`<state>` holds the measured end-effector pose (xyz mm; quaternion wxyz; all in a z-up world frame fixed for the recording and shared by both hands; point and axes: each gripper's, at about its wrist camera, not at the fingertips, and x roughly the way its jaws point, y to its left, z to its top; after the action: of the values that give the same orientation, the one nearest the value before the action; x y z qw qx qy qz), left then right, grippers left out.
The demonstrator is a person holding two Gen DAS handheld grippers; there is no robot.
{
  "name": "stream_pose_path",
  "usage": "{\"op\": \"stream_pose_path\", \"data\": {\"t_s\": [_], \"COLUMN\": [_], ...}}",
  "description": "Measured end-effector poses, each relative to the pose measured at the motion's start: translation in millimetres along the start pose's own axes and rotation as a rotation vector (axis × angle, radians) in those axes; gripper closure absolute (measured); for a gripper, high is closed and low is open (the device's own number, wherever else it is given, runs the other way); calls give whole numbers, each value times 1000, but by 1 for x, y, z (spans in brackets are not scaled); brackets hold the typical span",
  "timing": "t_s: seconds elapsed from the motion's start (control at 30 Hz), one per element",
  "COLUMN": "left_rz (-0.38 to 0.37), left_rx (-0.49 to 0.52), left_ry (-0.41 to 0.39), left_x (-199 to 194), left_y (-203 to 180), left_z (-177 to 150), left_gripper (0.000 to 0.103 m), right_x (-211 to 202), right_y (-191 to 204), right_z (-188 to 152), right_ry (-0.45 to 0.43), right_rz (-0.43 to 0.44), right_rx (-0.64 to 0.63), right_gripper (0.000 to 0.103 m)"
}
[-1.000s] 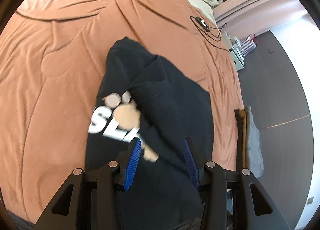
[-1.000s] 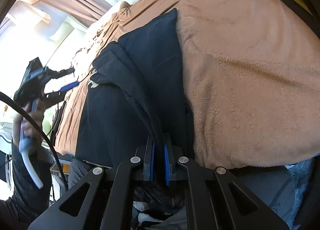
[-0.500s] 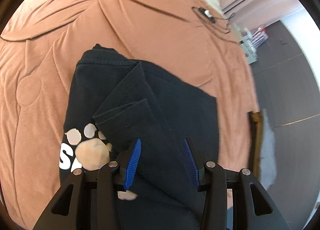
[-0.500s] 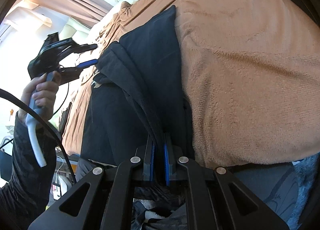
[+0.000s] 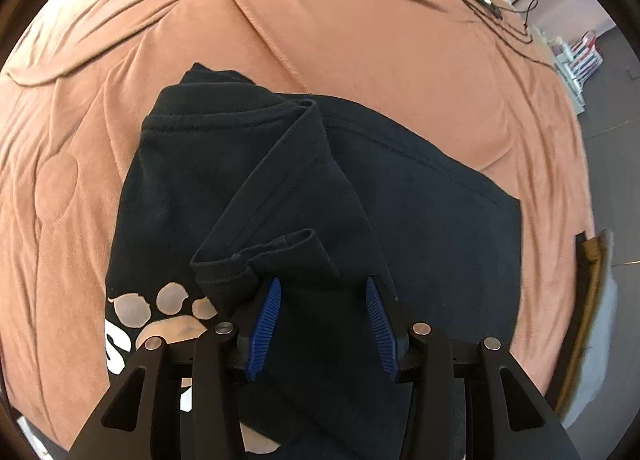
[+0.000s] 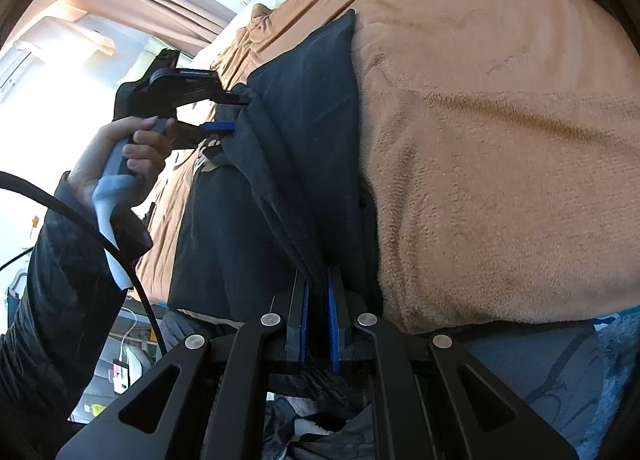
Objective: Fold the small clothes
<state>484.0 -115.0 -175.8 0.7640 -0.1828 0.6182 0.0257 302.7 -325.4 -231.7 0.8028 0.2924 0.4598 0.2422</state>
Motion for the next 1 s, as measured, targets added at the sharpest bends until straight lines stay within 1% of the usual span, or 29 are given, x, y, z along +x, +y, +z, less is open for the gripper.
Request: {"op": "stream_pose_path", "data": {"t_s": [0.03,0.1,0.13,0.17,0.2,0.27,0.3,0.4,0.5,0.63,0.77,0.9,1.0], "left_rz": [14,11,-17,-53,-96,-152,-189,-265,-359,-452,-501,-499,-492], "left_rx": [-6,-17,-30,-44,-56,-61,-58,-32,6,64,119,151,169], "left_ry": [-2,-4,-2,-1,0,-17,-30,-59,-84,-112,-121,-103,-82], "left_x": [-1,-5,-8,-11,-15,-27,-35,-54,-69,-77,-75,-65,-49], "left_y": [-1,0,4,9,13,19,20,15,2,-20,-49,-71,-88], "left_z": [0,0,0,-1,-2,-3,-3,1,6,14,24,30,37], "left_gripper": [60,82,86,97,98,98,98,98,98,98,99,100,100], "right_x": [0,-1,-1,-2,-2,-2,-2,-1,0,-4,-7,-8,-11], "right_y": [-1,-3,-3,-3,-4,-4,-3,2,4,6,5,6,6], "right_z": [0,-2,-3,-4,-5,-6,-6,-6,-5,-4,-5,-5,-5], "right_ry": [-1,-3,-2,-3,-3,-4,-4,-7,-5,-25,-40,-46,-49], "right_rz": [3,7,8,7,6,5,4,-12,-24,-34,-37,-46,-48], "right_rx": [1,4,3,0,-2,-2,-1,-10,-13,-6,11,24,30], "right_gripper": [98,98,98,98,98,98,98,98,98,98,99,99,99]}}
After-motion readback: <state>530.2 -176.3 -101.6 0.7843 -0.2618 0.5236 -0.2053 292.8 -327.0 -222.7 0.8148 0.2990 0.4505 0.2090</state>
